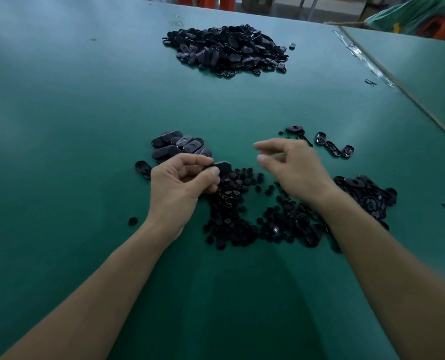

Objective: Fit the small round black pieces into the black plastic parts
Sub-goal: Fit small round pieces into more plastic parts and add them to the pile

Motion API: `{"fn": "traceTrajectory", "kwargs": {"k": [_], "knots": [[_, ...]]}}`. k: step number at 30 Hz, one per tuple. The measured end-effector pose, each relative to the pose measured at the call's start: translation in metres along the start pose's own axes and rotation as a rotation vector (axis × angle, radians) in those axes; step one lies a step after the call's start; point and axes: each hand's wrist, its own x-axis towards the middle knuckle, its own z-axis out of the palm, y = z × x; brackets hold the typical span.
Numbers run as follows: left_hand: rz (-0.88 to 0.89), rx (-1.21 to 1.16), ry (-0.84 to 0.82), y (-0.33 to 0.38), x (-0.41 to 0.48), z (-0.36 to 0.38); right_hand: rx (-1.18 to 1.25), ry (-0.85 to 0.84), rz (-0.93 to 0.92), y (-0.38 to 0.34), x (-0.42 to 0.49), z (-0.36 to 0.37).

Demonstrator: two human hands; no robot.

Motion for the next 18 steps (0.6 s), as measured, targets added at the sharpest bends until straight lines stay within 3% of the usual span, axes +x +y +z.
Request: {"fn": "traceTrajectory", "kwargs": {"k": [3, 7, 12, 15, 18], "knots": [[-0.014, -0.06, 0.062, 0.0, 0.003, -0.003, -0.405, 0.04, 0.168, 0.031, 0.021, -0.018], [-0.06, -0.111, 0.158, -0.003, 0.008, -0.001, -0.651, -0.076, 0.297, 0.056, 0.032, -0.028], [-0.083, -0.048, 0.213, -0.006, 0.01, -0.003, -0.583, 0.169, 0.051, 0.054, 0.021, -0.028], [-0.077, 0.016, 0.227, -0.007, 0.009, -0.003, -0.579, 0.168, -0.002, 0.049, 0.015, -0.03], [0.03, 0.157, 0.228, -0.006, 0.005, -0.001, -0.425, 0.205, 0.009, 0.041, 0.012, -0.029]]}}
